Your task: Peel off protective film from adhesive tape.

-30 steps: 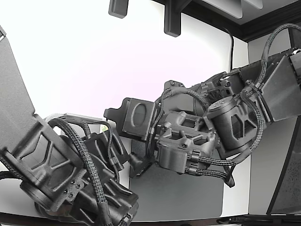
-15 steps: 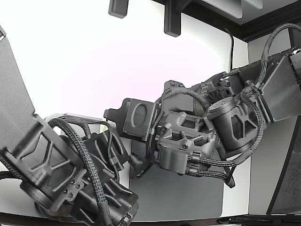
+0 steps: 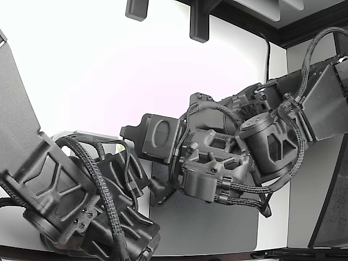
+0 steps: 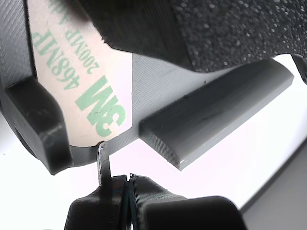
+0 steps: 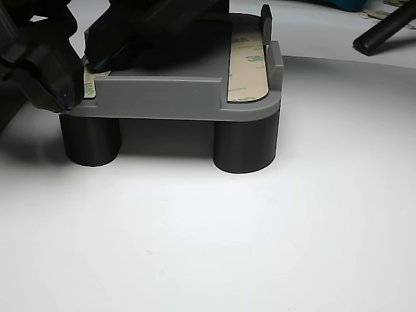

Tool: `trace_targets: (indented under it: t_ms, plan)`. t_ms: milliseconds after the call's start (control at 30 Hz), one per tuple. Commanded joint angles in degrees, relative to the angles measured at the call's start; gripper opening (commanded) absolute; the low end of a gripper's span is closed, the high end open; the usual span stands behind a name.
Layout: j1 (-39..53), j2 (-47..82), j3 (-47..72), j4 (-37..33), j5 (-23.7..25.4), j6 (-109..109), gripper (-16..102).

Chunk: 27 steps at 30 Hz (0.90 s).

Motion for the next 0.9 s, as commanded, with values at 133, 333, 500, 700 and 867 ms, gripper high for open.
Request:
trace_targets:
  t_ms: [133, 333, 500, 700, 867]
  plan:
    - [-0.4, 1.0, -1.1, -0.4, 0.4, -0.2, -10]
    - [-0.4, 1.0, -1.1, -0.4, 0.4, -0.2, -10]
    - [-0.4, 1.1, -0.7, -0.5, 0.6, -0.2, -10]
    - [-0.4, 0.8, -1.1, -0.4, 0.6, -0.2, -10]
    - [-0.4, 0.6, -1.5, -0.2, 0.6, -0.2, -10]
